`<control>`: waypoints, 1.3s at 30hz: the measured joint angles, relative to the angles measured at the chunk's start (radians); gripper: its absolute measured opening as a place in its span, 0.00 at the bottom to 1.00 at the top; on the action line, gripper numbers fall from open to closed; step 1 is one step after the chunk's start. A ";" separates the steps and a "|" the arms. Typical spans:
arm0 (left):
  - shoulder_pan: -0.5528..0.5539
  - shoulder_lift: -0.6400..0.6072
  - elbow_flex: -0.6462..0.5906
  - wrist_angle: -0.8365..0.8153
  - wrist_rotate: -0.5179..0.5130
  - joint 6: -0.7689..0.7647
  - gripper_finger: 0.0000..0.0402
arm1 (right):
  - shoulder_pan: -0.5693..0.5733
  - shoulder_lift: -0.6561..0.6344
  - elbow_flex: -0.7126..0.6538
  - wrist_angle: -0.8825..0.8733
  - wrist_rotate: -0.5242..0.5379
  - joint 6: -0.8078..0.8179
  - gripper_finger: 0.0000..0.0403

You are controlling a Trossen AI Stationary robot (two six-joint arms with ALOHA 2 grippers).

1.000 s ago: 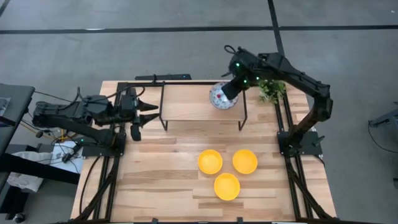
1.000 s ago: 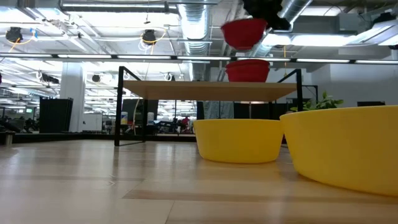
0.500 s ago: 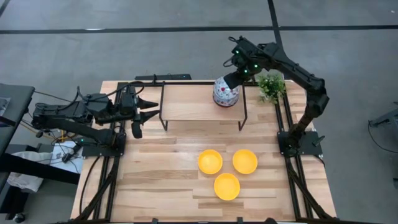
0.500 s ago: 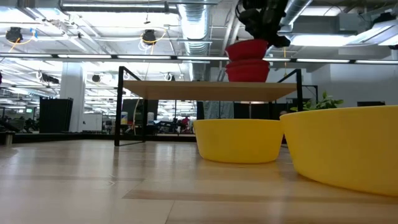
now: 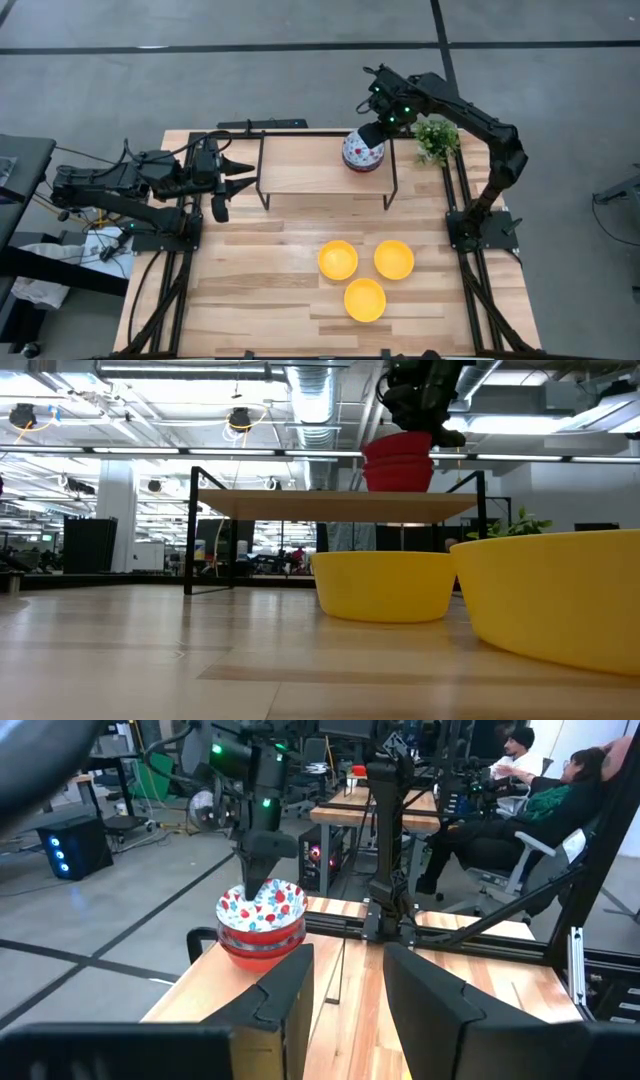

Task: Pick & Place Mini bowls
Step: Stack the red patterned bowl on top of the red patterned bowl on the shelf

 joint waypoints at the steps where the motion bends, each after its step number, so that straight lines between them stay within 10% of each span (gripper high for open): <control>1: 0.000 0.000 0.000 0.000 0.000 0.000 0.30 | 0.000 0.000 -0.005 -0.001 0.000 0.000 0.00; 39: 0.000 0.000 0.000 -0.001 0.000 0.011 0.30 | 0.010 0.000 -0.011 0.008 0.007 -0.006 0.06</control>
